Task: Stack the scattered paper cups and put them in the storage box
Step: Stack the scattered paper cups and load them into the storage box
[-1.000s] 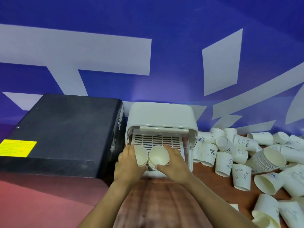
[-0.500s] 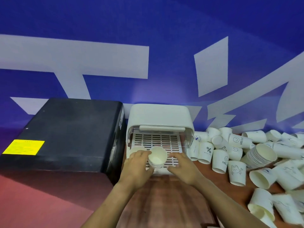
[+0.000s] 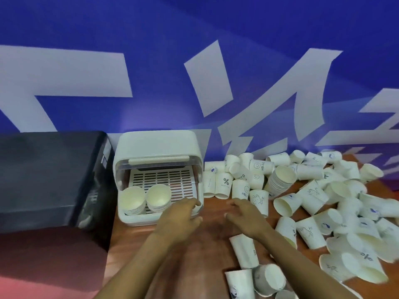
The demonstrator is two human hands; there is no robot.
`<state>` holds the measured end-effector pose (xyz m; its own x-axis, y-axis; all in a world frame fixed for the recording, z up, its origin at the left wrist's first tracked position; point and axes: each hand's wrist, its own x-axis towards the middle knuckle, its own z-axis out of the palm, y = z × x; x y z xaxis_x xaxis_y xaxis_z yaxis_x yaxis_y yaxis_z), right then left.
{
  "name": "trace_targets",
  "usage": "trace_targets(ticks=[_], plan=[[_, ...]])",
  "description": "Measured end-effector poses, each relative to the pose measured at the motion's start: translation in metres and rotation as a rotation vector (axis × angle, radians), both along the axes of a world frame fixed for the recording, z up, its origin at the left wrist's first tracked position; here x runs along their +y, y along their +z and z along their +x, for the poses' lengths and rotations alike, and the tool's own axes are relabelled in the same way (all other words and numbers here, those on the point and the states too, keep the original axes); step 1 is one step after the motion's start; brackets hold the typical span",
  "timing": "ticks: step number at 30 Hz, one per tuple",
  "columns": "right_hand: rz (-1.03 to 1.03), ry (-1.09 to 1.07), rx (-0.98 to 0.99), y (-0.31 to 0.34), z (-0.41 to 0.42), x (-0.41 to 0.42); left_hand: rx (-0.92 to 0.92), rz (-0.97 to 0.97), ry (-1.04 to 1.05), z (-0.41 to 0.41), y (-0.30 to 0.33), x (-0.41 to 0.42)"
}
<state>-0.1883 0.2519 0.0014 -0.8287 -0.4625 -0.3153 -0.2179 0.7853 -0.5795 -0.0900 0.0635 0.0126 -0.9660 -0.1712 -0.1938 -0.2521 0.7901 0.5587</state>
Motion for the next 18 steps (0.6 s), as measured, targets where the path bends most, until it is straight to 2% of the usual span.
trace_targets(ticks=[10, 18], plan=[[0.039, -0.07, -0.041, -0.031, -0.091, 0.077, -0.115, -0.028, 0.093, -0.08, -0.014, 0.083], [0.024, -0.103, -0.052, -0.057, -0.138, 0.103, -0.156, 0.016, 0.209, -0.139, -0.038, 0.129]])
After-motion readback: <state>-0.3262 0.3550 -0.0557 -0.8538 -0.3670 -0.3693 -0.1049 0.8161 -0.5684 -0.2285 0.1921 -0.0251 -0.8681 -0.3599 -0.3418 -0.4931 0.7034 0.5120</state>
